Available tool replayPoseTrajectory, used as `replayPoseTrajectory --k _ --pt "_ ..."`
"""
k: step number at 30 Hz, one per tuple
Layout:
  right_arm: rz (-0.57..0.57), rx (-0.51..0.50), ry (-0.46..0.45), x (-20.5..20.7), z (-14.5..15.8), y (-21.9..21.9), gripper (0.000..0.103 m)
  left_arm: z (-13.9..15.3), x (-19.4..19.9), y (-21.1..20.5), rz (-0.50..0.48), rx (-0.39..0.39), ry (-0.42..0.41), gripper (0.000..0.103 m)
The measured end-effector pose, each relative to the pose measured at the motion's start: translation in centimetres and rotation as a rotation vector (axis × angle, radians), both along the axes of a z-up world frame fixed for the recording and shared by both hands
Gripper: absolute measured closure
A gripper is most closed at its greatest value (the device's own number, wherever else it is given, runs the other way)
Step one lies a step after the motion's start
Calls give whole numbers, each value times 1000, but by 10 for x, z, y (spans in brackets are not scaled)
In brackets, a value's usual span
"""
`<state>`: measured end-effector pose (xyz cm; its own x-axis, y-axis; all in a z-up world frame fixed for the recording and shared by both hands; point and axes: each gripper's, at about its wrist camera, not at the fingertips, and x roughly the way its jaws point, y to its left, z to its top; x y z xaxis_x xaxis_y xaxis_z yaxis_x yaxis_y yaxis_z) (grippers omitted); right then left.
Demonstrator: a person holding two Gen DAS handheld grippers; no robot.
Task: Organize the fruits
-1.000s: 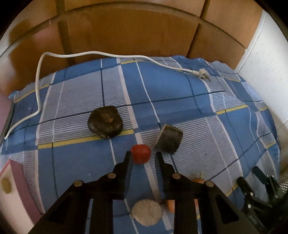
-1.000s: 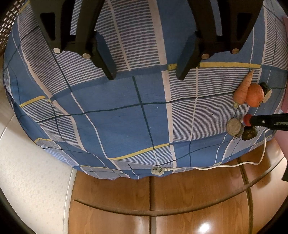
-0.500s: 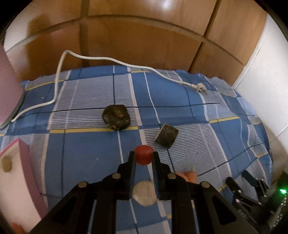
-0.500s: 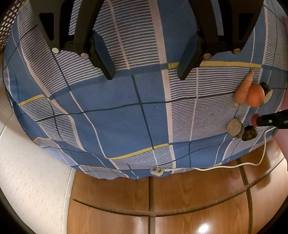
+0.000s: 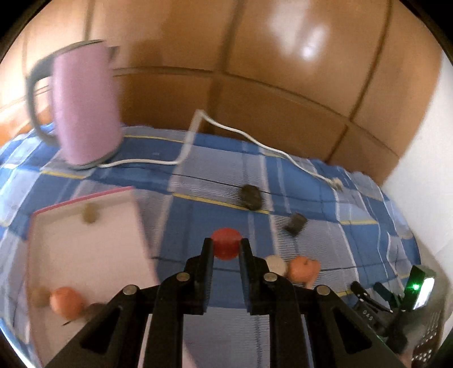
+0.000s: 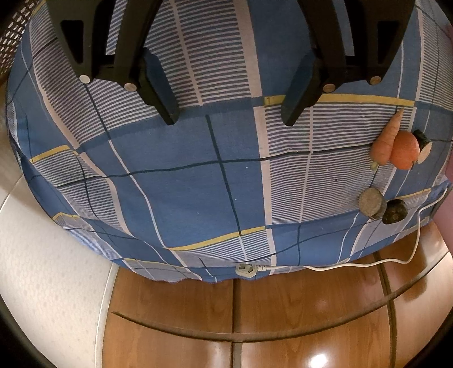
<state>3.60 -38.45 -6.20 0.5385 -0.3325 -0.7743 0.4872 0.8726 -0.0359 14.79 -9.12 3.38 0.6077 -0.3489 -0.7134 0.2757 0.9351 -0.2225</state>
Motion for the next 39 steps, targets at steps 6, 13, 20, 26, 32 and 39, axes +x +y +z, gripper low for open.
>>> replayPoseTrajectory --k 6,13,20,26,32,39 --pt "-1 -3 3 0 0 0 27 5 -8 63 163 31 -39 85" --pt "-3 -12 13 2 0 1 27 -6 -4 102 293 89 -46 85" --pt "-1 -16 27 3 1 1 27 -33 7 117 360 116 12 84" --pt "-1 -22 35 5 1 2 27 -39 3 122 401 90 17 59" --pt "1 -27 39 6 2 3 27 -27 -11 125 407 64 -17 57" --pt "0 -27 39 6 1 3 27 -17 -33 125 394 48 -42 49"
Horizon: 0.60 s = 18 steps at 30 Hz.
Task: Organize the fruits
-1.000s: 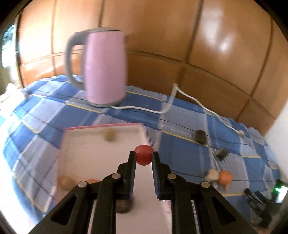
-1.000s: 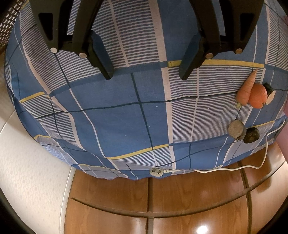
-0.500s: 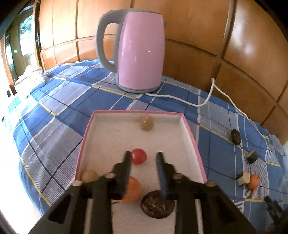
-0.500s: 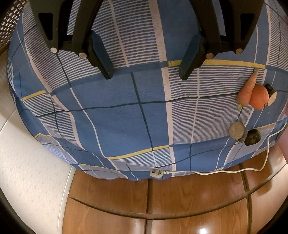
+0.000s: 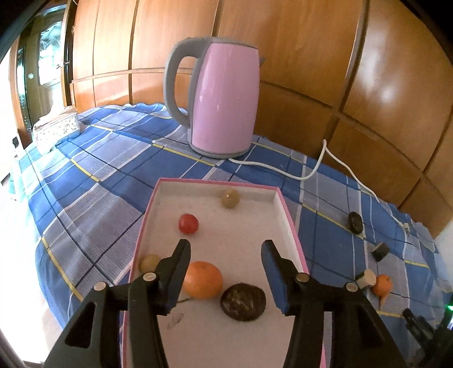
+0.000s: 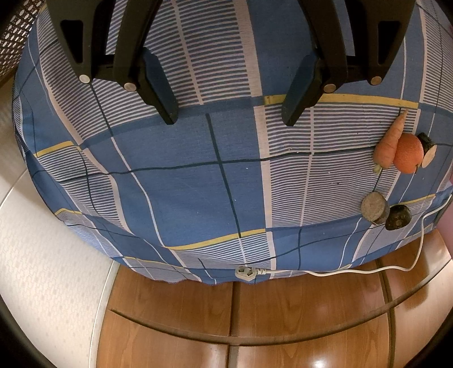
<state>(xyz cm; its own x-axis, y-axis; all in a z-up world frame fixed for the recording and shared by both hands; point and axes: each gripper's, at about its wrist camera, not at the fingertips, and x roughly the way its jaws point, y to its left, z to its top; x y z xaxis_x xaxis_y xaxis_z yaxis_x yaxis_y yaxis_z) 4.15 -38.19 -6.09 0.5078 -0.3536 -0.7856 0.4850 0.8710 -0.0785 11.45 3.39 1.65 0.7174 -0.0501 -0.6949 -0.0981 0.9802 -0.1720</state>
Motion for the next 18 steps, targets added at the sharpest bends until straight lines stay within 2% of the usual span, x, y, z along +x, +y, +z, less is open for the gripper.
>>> replayPoseTrajectory --k 4,18 --pt "1 0 2 0 0 0 27 -1 -11 0 -4 -3 5 44" --pt "0 4 4 1 0 -1 27 -11 -46 4 -4 -9 37 37"
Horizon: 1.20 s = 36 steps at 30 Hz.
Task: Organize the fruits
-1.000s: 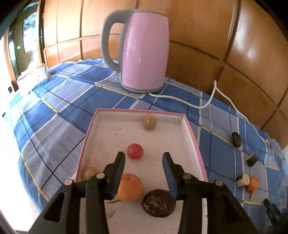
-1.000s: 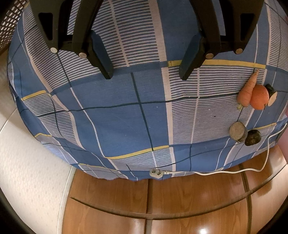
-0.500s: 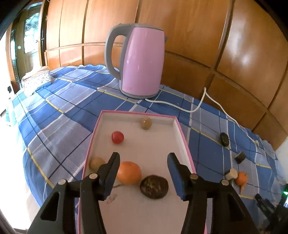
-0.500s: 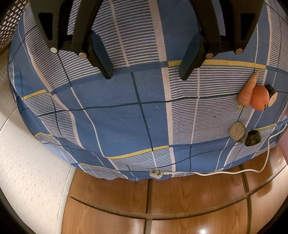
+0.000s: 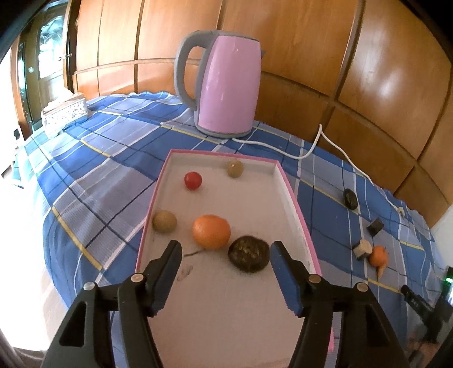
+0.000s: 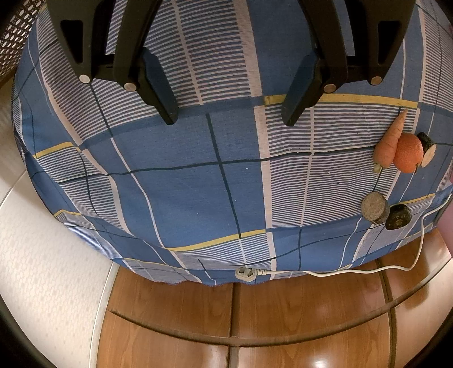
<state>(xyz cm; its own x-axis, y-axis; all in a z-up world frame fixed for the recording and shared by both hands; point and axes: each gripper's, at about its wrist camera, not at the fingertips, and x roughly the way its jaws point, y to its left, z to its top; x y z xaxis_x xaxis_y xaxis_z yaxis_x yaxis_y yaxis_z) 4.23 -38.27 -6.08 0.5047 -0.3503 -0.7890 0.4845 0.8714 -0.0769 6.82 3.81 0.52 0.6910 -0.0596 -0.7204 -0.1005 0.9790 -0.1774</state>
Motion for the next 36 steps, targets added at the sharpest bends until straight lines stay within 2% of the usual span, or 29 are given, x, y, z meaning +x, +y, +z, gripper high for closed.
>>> replayPoseTrajectory --k 3,22,24,31,36 --pt "0 1 1 0 0 0 27 -4 -8 2 5 3 4 33" --pt "9 10 35 6 4 -1 27 -32 -41 9 18 -1 39 33" --pt "28 57 24 9 8 -2 27 -32 -41 8 15 -2 34 32" --pt "130 87 -47 23 34 17 28 -33 -43 4 -6 1 28 32" --pt "224 150 -71 43 47 37 28 -33 -44 2 -25 5 23 32"
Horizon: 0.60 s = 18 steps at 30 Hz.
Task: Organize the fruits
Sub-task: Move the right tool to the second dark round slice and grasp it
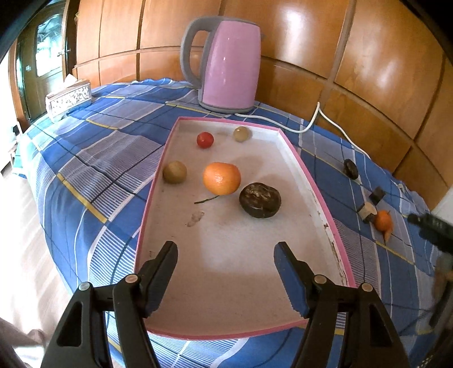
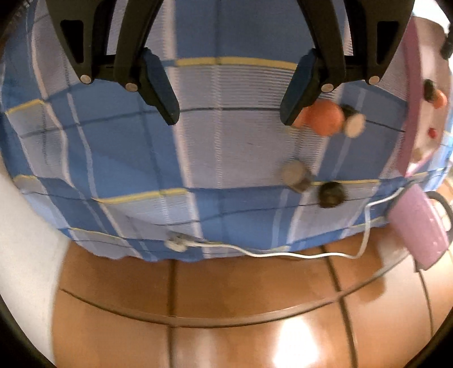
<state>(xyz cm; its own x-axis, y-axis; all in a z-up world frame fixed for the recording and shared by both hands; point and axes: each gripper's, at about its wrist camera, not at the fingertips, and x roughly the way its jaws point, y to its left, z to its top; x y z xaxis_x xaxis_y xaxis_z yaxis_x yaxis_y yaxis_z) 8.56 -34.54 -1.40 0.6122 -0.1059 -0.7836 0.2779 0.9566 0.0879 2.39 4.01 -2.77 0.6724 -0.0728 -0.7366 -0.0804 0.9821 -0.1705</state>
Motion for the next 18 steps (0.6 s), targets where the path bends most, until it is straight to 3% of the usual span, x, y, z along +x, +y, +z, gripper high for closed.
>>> replayPoseTrajectory --k 7,13,18 --pt "125 95 -14 46 15 38 28 1 0 -2 -28 5 -20 31" --pt "279 41 -3 95 21 84 28 0 0 2 -33 0 -25 31" --pt "316 -19 66 138 7 103 28 -1 1 7 -17 2 -21 29"
